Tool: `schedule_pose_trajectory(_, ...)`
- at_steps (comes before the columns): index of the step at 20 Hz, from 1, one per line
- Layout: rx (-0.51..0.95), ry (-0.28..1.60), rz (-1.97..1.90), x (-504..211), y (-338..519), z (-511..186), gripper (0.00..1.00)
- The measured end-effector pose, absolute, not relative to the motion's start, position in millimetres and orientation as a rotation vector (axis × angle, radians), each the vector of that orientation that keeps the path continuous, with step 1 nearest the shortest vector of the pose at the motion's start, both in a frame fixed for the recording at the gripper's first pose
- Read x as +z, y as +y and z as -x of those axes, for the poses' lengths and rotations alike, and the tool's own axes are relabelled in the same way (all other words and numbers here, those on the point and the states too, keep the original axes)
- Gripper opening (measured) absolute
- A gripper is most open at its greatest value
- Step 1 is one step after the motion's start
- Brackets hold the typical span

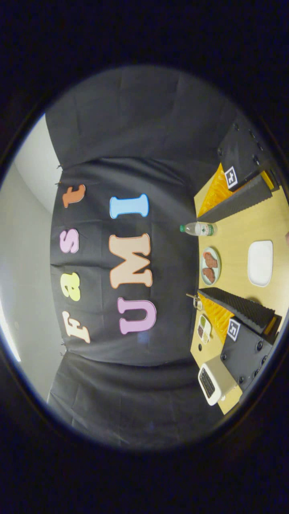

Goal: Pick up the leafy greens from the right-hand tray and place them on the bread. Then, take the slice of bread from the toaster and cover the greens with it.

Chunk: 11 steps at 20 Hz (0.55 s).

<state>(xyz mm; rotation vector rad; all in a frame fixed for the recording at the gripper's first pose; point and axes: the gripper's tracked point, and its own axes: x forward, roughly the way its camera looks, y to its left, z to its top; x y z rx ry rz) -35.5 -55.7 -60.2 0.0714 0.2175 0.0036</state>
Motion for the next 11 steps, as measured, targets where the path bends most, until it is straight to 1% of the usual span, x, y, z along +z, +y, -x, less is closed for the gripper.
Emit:
schedule_pose_trajectory(6,-0.006,0.131,-0.073,-35.1,-60.7,57.7,1.00)
schedule_pose_trajectory(11,-0.017,0.113,-0.063,-25.9,-58.9,65.4,1.00)
